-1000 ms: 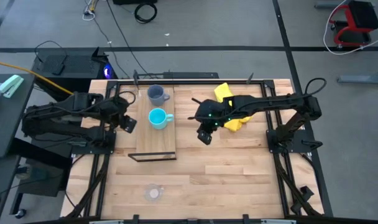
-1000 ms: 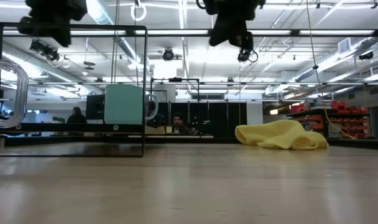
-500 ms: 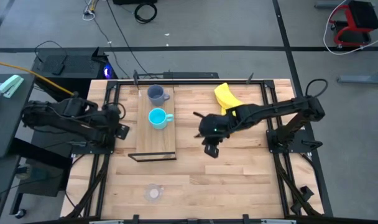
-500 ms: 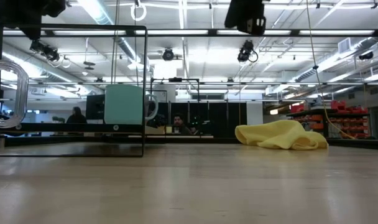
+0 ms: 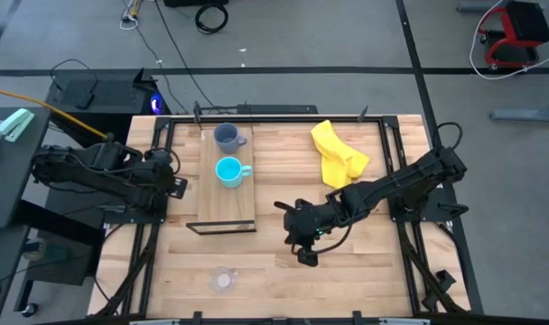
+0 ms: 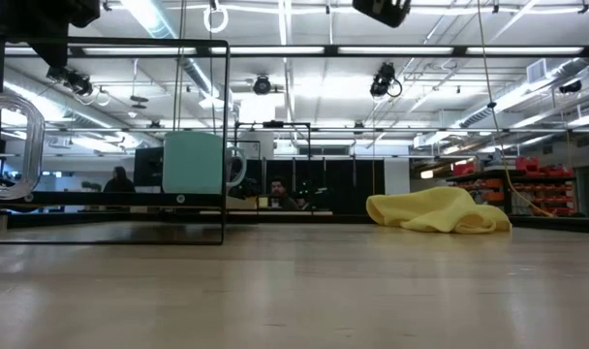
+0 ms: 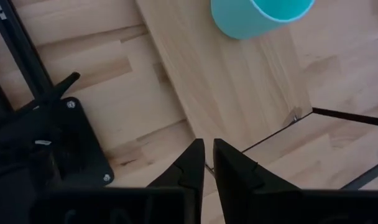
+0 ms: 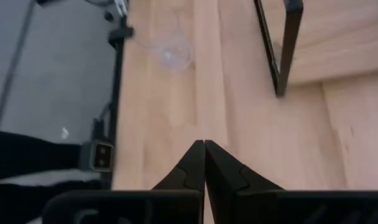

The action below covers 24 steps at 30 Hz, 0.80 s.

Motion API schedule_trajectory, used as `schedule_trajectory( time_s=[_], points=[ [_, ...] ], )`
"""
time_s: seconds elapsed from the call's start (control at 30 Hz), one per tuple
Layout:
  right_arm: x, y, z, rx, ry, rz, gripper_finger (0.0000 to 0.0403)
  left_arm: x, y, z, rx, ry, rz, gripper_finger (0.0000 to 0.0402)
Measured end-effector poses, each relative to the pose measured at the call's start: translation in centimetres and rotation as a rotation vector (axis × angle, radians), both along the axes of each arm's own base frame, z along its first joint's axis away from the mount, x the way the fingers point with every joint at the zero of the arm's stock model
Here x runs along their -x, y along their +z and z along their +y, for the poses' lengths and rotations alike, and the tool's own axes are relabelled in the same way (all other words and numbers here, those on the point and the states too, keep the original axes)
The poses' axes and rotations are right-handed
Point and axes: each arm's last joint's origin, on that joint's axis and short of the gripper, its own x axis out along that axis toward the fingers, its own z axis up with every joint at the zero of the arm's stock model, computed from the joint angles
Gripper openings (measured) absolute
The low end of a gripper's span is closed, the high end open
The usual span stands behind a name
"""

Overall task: Stack small to large cups/mugs on shelf
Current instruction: Put the transparent mug on the shelf

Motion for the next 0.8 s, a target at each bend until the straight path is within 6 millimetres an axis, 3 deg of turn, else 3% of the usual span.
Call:
schedule_trajectory(
  time_s=[0.43, 0.63, 0.8],
  points=[
    [1.8, -1.4, 0.6, 0.126, 0.013, 0.150, 0.0012, 0.5, 0.0, -2.6, 0.188, -0.065, 0.009, 0.0023],
    [2.0, -1.6, 0.1, 0.186, -0.023, 0.182, 0.0012, 0.7, 0.1, -4.7, 0.269, -0.090, -0.007, 0.0024],
    [1.9, -1.6, -0.4, 0.193, -0.041, 0.185, 0.0012, -0.4, -0.3, -7.5, 0.314, -0.133, -0.015, 0.0018]
  ],
)
